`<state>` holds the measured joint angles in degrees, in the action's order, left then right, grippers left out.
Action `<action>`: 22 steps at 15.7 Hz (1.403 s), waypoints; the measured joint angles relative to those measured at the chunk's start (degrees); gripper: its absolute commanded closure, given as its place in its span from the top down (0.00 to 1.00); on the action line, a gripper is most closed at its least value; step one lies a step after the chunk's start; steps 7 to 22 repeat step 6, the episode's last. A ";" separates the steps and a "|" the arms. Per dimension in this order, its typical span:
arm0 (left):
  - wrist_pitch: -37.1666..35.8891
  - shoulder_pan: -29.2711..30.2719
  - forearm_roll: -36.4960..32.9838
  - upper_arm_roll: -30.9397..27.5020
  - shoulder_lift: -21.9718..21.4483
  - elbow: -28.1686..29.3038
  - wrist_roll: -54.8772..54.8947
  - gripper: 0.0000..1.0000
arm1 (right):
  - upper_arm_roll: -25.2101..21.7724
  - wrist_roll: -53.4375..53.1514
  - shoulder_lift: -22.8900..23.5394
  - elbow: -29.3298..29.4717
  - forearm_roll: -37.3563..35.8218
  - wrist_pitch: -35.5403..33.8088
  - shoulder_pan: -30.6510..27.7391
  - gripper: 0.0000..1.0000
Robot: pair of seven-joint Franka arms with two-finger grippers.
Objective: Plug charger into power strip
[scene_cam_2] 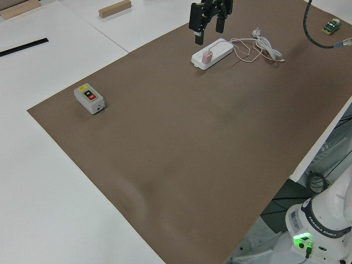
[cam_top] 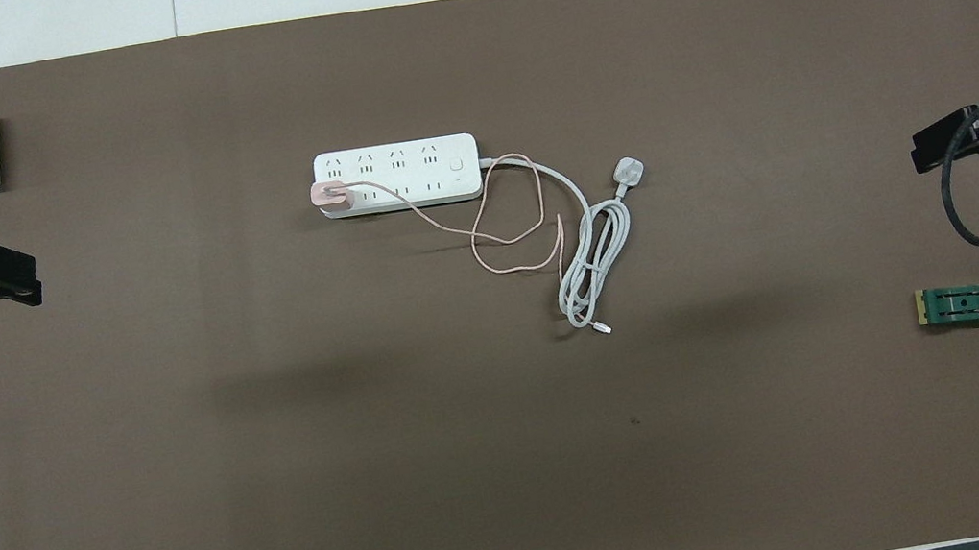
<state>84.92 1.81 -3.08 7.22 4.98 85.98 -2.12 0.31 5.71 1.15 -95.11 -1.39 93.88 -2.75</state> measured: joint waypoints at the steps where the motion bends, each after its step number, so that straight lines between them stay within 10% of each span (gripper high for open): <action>1: 0.29 0.00 0.01 0.00 0.01 0.04 0.07 1.00 | 0.00 0.00 0.00 0.00 0.00 0.00 0.00 1.00; 22: 0.92 0.00 0.02 0.01 0.01 0.07 0.89 1.00 | 0.00 0.00 0.00 0.00 0.00 0.00 0.00 1.00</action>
